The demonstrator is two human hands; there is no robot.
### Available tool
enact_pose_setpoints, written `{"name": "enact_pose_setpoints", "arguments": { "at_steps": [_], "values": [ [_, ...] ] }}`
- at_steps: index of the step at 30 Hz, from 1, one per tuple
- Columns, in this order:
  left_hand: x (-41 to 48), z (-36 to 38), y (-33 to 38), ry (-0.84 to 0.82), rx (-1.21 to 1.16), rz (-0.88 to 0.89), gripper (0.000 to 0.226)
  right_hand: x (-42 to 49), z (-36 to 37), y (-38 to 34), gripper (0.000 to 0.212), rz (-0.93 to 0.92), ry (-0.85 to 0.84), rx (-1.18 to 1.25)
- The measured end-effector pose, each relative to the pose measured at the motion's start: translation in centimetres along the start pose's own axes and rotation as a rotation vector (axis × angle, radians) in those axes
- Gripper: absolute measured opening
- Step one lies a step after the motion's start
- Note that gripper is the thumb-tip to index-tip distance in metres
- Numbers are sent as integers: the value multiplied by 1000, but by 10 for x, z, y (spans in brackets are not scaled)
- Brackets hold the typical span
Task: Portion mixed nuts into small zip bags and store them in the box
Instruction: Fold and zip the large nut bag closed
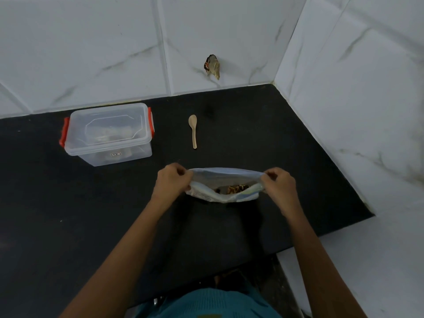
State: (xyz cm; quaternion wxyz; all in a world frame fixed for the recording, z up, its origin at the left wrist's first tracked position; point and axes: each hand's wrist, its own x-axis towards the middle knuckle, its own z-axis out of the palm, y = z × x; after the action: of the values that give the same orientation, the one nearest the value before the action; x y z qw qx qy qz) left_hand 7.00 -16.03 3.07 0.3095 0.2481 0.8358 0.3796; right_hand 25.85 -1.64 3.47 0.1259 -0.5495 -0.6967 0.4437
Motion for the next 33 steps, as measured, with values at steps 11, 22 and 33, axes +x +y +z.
{"name": "enact_pose_setpoints", "arguments": {
  "at_steps": [11,22,33],
  "values": [
    [-5,-2,10,-110,-120,-102,10,-7,-5,-7,21,242,-260,516],
    [-12,-13,2,-399,-1276,-471,23,-1,-23,12,27,420,-387,1265],
    [-9,0,8,-306,-1064,-315,11,3,-7,12,74,388,-477,1256]
  ]
}}
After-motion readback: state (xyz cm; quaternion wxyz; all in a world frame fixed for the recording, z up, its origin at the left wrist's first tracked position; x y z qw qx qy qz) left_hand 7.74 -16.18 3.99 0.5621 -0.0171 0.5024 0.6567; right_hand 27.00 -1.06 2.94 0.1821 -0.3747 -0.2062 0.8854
